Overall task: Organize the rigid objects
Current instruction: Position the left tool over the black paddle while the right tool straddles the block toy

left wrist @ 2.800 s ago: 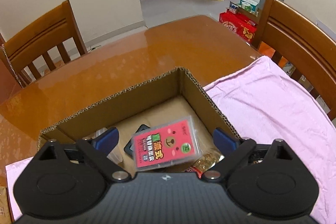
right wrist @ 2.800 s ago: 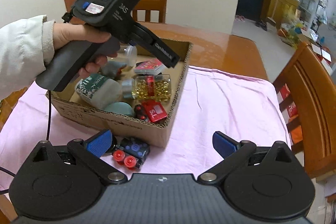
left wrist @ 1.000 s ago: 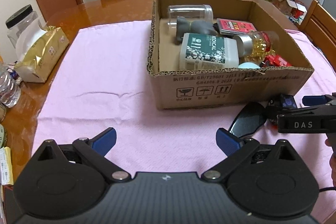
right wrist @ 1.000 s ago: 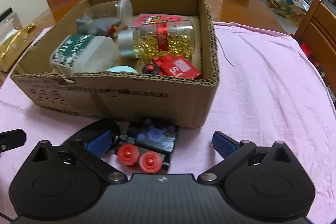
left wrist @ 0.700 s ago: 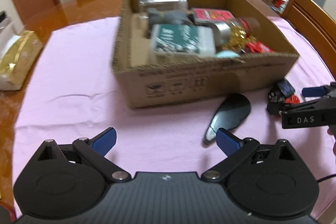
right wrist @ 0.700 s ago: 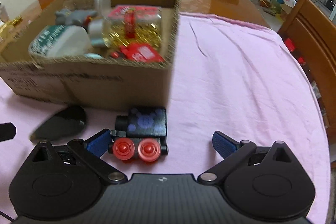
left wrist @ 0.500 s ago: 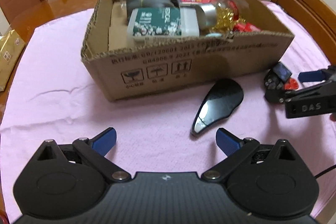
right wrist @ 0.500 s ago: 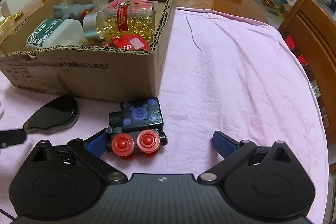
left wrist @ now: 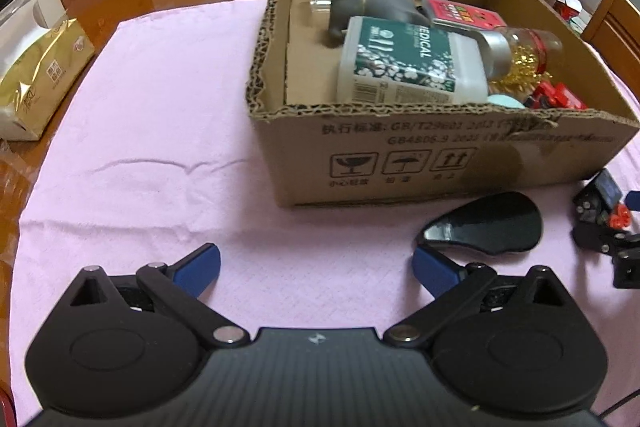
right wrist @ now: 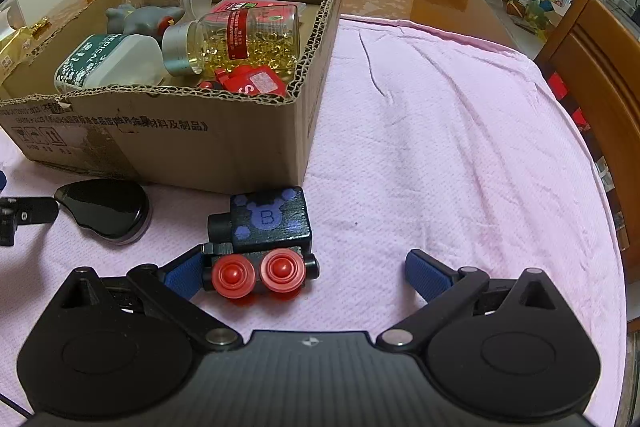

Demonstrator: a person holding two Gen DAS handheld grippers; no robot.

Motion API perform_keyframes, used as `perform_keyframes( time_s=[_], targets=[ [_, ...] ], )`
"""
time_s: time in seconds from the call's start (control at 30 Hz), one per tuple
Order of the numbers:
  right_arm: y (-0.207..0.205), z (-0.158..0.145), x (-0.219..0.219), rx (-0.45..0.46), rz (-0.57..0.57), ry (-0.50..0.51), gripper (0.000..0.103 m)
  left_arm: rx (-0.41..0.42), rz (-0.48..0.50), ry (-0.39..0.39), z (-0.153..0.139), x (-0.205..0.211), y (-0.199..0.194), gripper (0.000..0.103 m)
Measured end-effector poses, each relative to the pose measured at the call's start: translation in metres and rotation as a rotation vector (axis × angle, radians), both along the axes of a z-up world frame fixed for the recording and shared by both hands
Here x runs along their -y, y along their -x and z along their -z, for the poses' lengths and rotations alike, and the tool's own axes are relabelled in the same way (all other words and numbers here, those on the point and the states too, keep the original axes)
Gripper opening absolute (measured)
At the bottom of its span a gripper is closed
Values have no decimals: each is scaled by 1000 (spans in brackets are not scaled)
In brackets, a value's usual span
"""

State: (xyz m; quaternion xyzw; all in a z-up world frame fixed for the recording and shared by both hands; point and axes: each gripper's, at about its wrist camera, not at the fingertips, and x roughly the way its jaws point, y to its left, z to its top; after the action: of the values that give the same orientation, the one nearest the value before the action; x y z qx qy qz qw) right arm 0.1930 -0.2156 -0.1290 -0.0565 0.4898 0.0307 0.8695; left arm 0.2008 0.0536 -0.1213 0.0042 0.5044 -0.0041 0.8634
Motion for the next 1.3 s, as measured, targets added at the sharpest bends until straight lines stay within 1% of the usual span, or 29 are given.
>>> perform_keyframes(
  time_s=[0.13,0.23,0.4,0.47,0.53,0.63,0.77,0.9,1.17,1.3],
  targets=[
    [5,1,2,21,-41,-2,103,13,30,86,-12,12,9,102],
    [9,1,5,38,-84,-6,103,20,55,129,-16,28,8,102],
    [15,0,11,47,-151,-11,103,37,60,143,-10,56,-1,102],
    [18,0,13,49,-172,-13,103,49,57,134,-7,67,-3,102],
    [19,-1,14,49,-185,-14,103,55,59,109,-2,77,-6,102],
    [19,-2,14,51,-199,-14,103,78,59,51,2,89,-7,102],
    [20,-2,15,53,-209,-15,103,86,57,-10,5,98,-8,102],
    [21,-2,15,52,-214,-14,103,85,41,-10,5,92,-5,102],
    [22,-2,16,60,-212,-15,103,76,-9,-13,4,64,6,102],
    [23,-2,15,63,-203,-13,103,78,-11,-13,4,63,8,102]
  ],
)
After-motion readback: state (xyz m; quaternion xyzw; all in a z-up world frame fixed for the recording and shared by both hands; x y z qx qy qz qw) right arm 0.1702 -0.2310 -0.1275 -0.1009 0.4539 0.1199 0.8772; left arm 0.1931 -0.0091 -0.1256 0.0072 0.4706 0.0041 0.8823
